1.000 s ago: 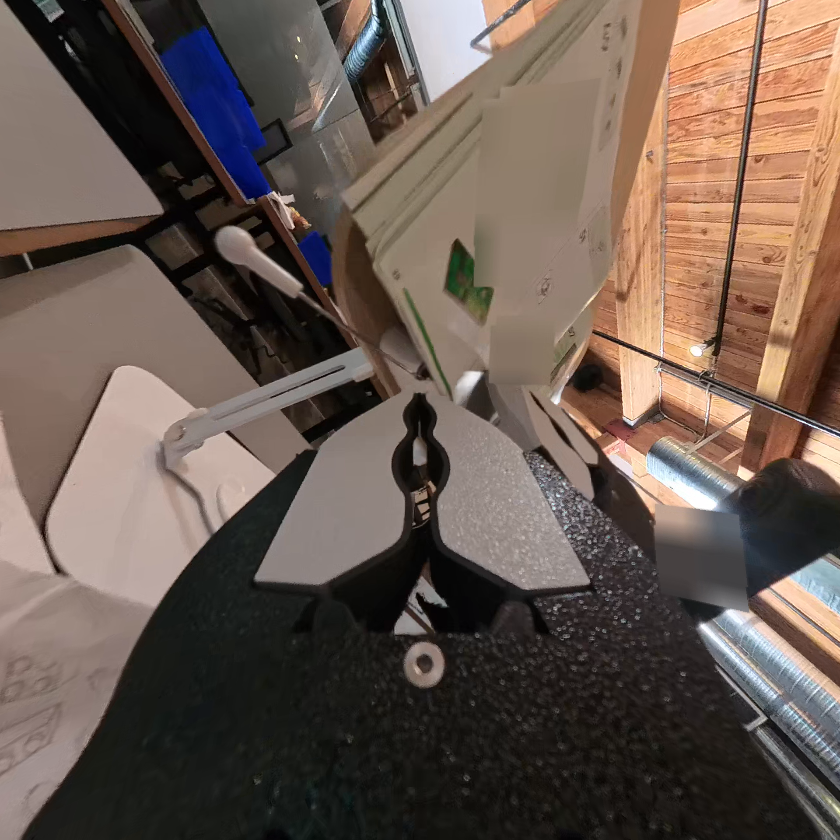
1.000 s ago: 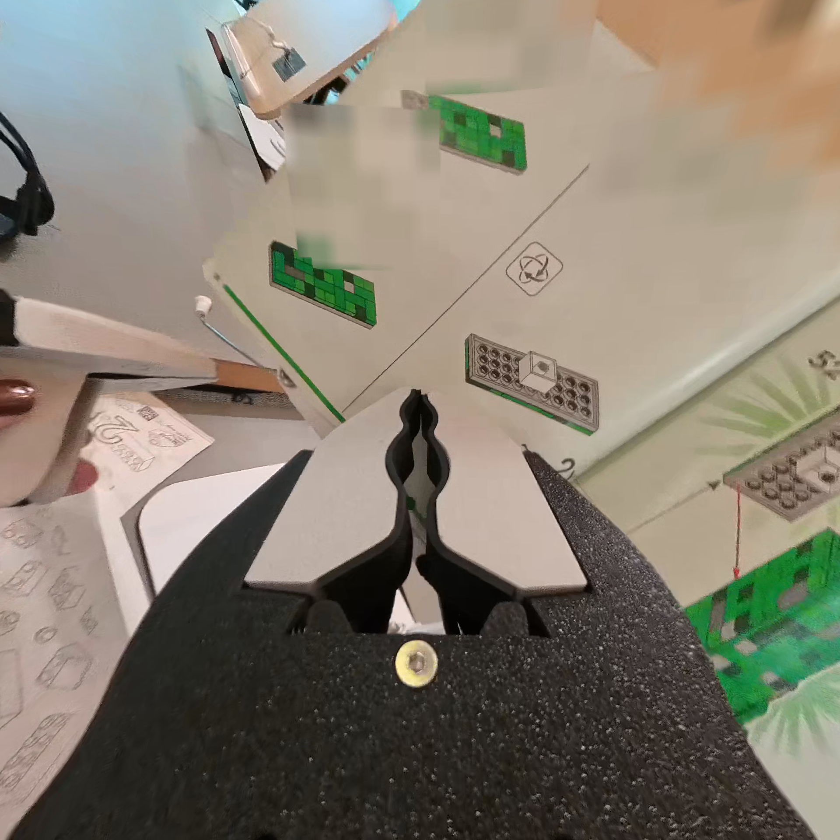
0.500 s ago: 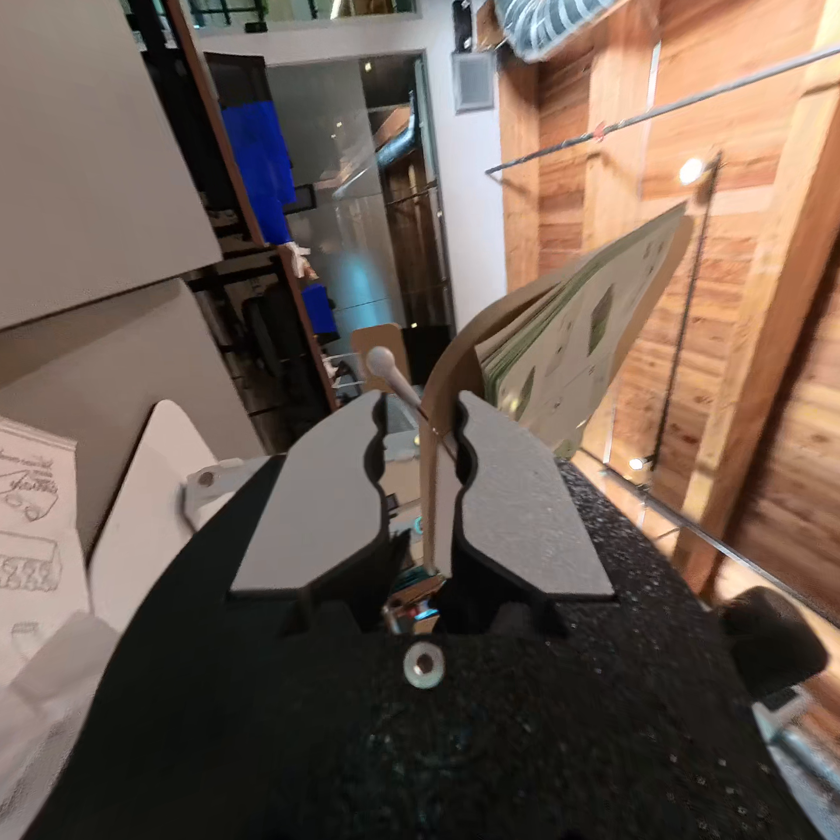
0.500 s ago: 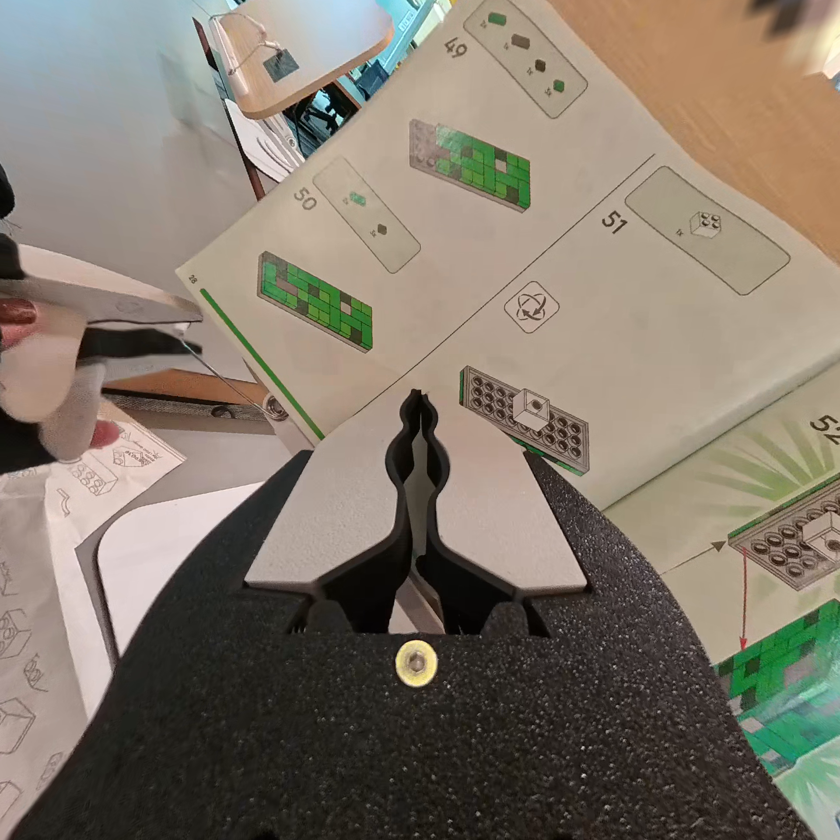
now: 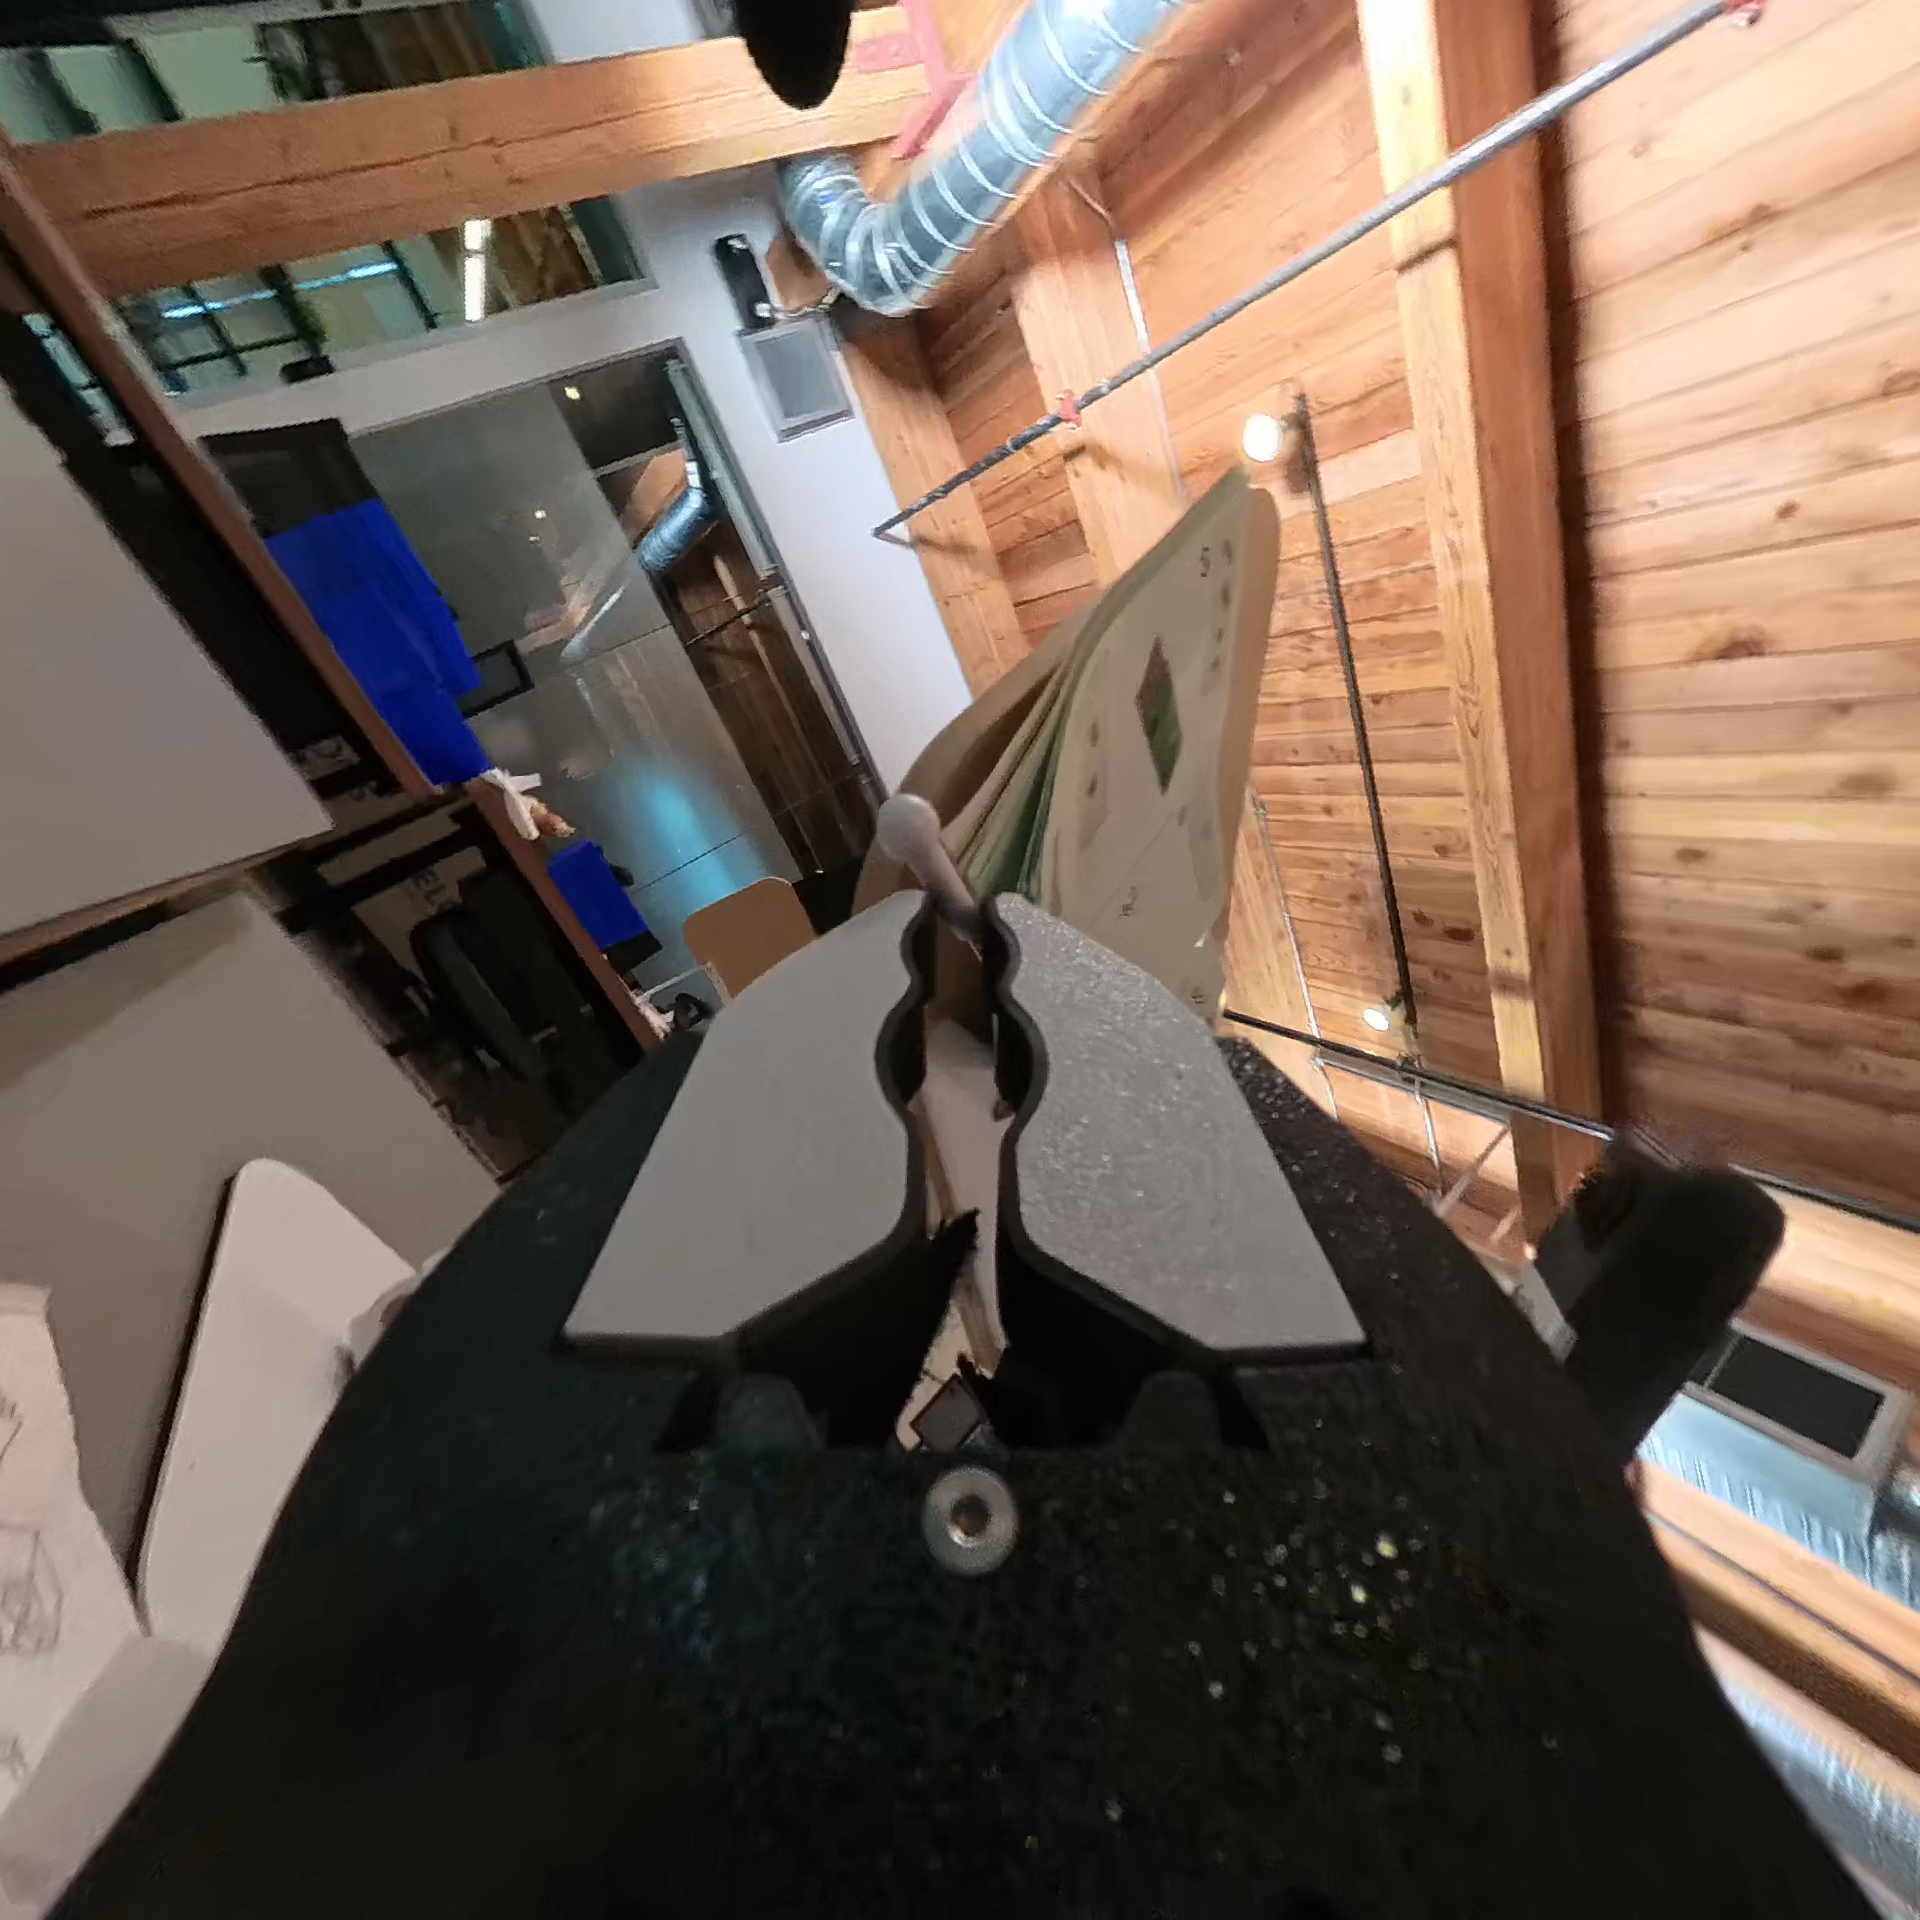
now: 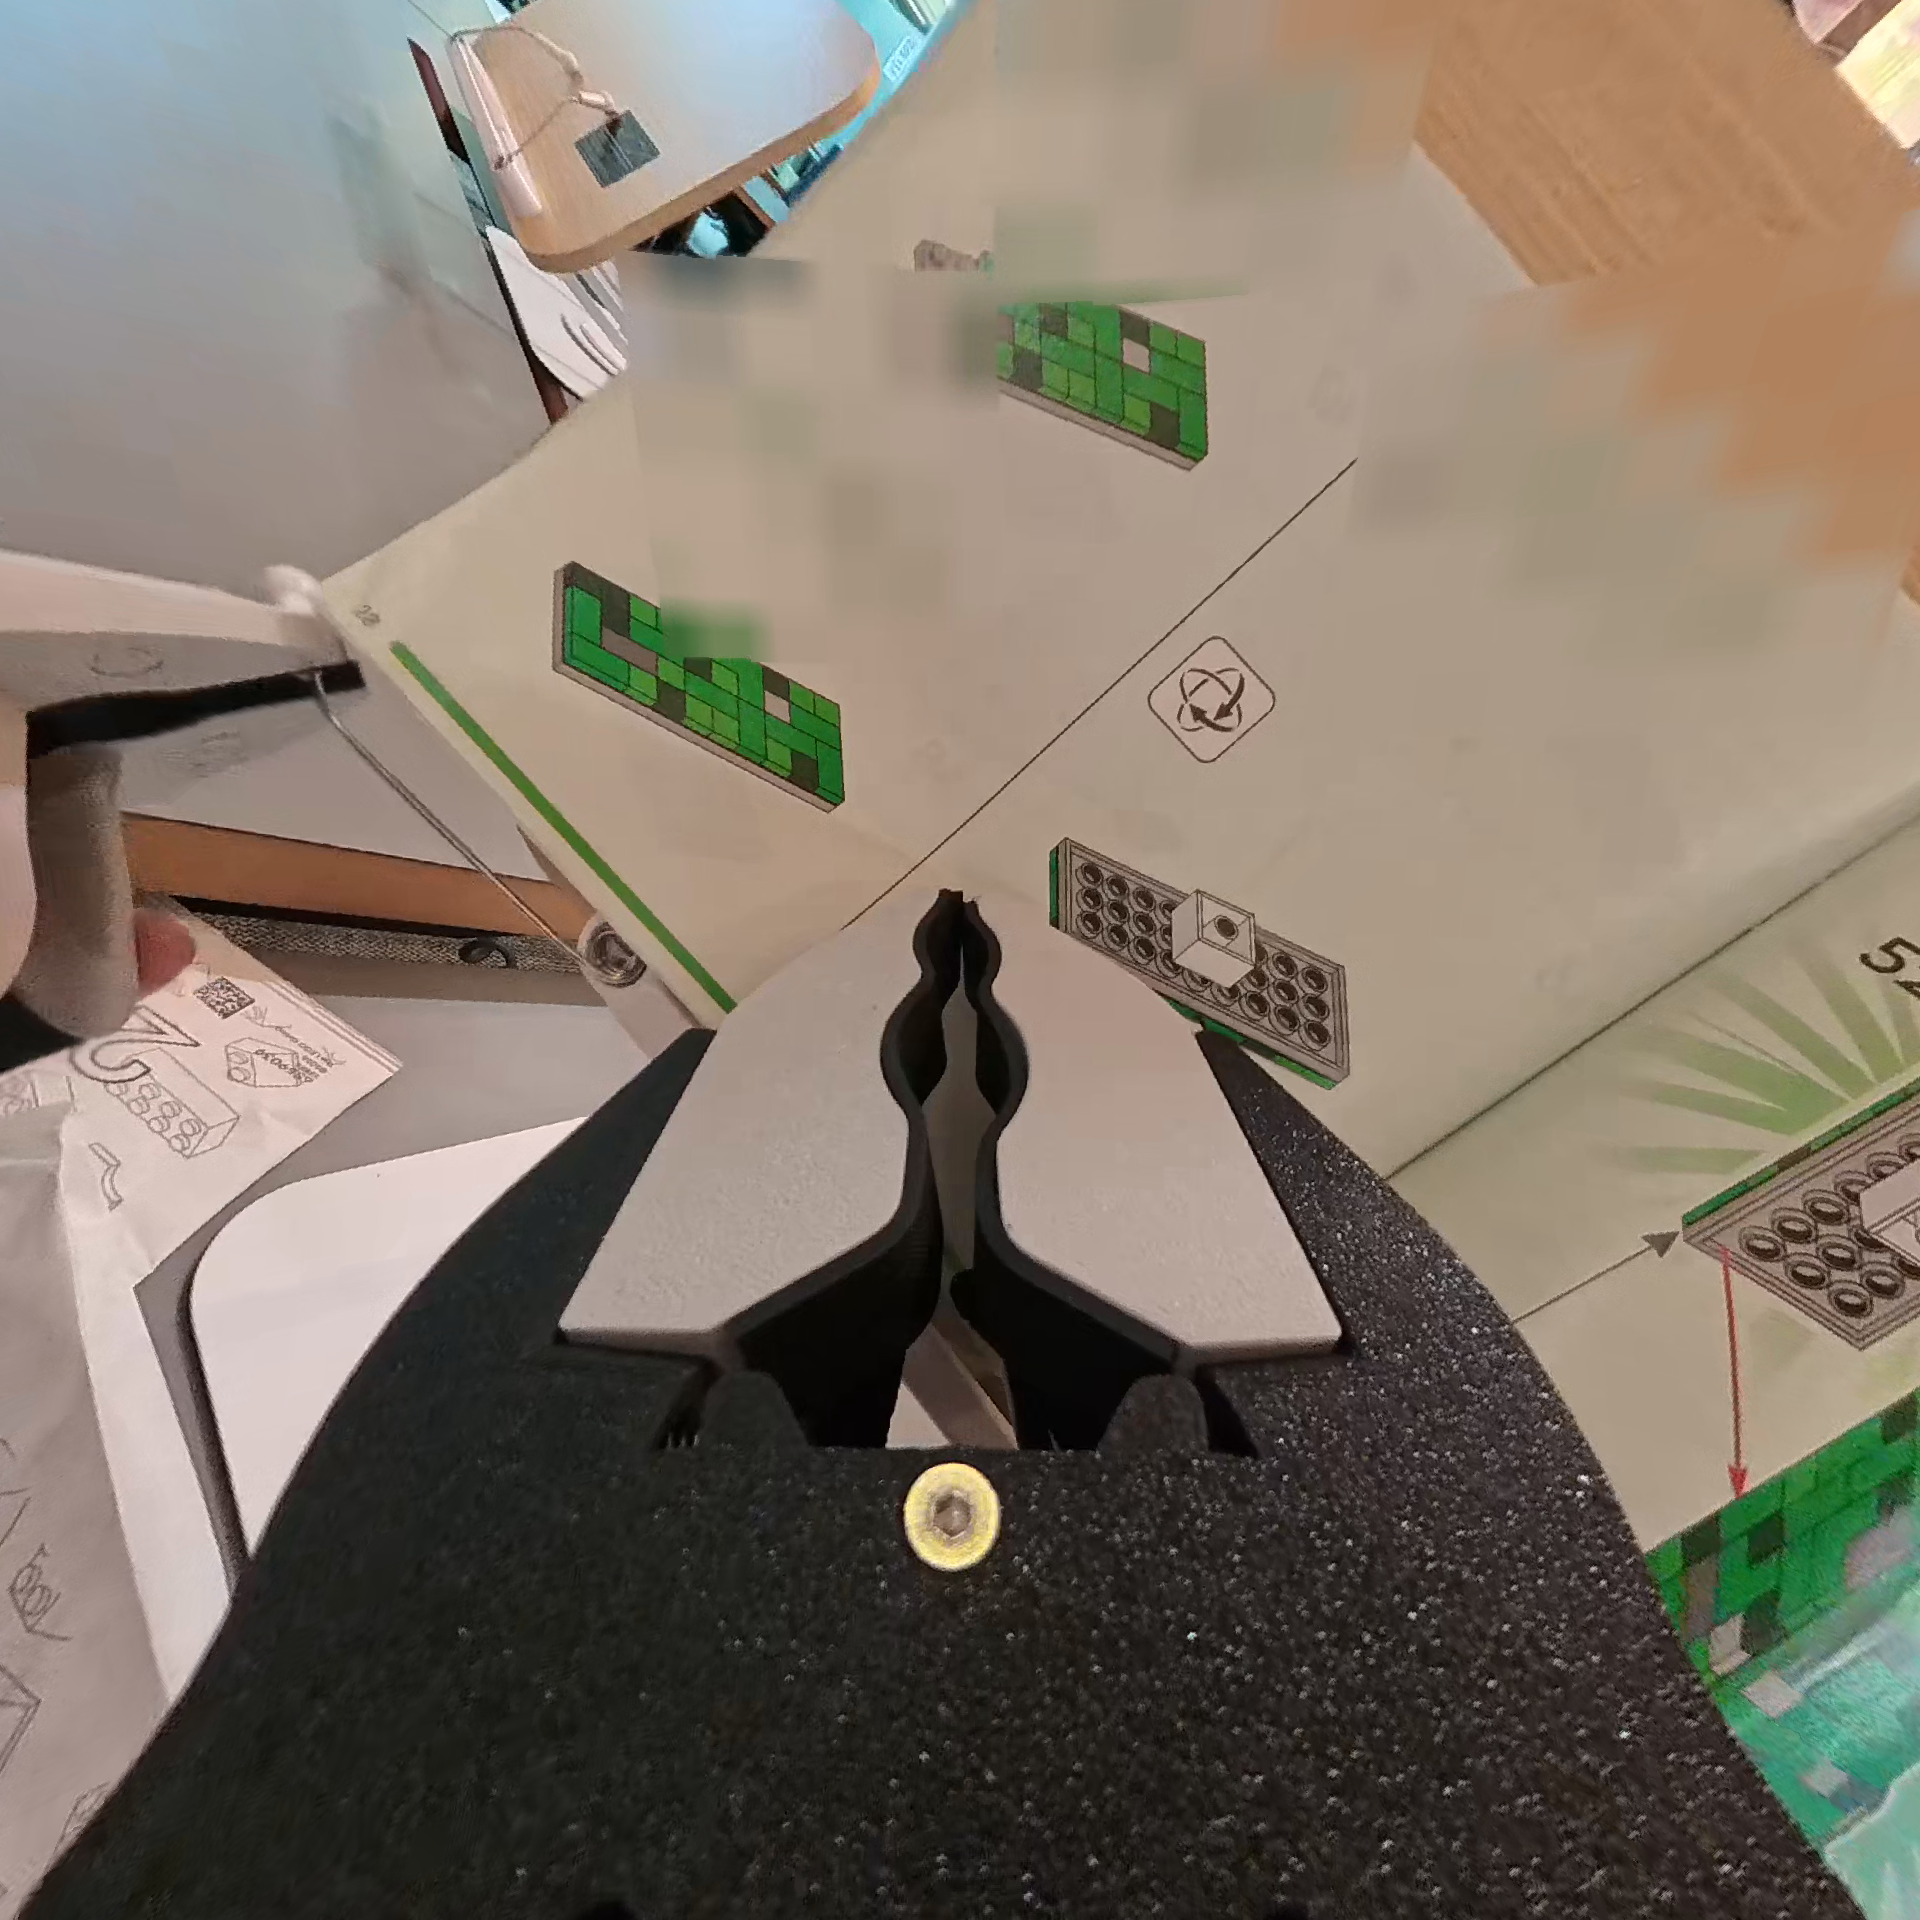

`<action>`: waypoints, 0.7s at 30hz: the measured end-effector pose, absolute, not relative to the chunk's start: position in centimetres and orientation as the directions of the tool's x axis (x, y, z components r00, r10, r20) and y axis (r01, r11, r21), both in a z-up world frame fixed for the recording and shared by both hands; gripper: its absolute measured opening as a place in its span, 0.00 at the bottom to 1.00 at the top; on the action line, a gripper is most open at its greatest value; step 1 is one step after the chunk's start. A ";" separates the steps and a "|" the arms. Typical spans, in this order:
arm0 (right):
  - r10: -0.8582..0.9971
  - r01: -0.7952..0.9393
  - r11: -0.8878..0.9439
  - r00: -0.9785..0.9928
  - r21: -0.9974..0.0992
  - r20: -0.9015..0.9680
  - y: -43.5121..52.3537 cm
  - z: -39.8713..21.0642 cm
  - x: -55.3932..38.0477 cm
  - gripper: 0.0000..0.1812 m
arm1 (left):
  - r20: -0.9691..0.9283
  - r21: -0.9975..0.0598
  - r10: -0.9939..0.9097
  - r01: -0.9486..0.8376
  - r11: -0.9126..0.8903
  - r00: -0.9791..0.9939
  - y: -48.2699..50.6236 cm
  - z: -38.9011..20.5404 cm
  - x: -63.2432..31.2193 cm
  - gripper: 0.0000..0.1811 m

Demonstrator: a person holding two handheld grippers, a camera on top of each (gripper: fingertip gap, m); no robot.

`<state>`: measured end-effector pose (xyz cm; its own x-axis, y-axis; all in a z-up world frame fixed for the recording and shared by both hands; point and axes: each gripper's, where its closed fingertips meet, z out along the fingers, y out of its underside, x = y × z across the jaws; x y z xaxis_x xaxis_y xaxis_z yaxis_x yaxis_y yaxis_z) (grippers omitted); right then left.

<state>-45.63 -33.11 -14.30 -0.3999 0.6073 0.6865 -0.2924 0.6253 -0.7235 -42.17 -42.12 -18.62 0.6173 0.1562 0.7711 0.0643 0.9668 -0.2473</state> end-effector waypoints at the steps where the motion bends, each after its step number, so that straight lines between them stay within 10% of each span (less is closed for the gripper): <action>1: 0.611 -0.291 0.621 -0.403 -0.728 0.682 -33.1 -14.3 -45.6 0.00 | 0.749 -0.256 0.156 0.064 0.964 0.644 -42.1 -18.2 -42.0 0.04; 21: 0.484 -0.327 0.635 -0.538 -0.700 0.690 -36.7 -16.7 -44.0 0.00 | 0.604 -0.293 0.132 0.066 0.954 0.786 -41.7 -16.7 -41.3 0.04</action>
<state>-44.00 -36.67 -16.68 -0.5379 0.4837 0.6904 -0.3269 0.6352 -0.6997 -41.33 -41.72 -16.71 0.7858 0.1318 0.6042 0.0657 0.9537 -0.2934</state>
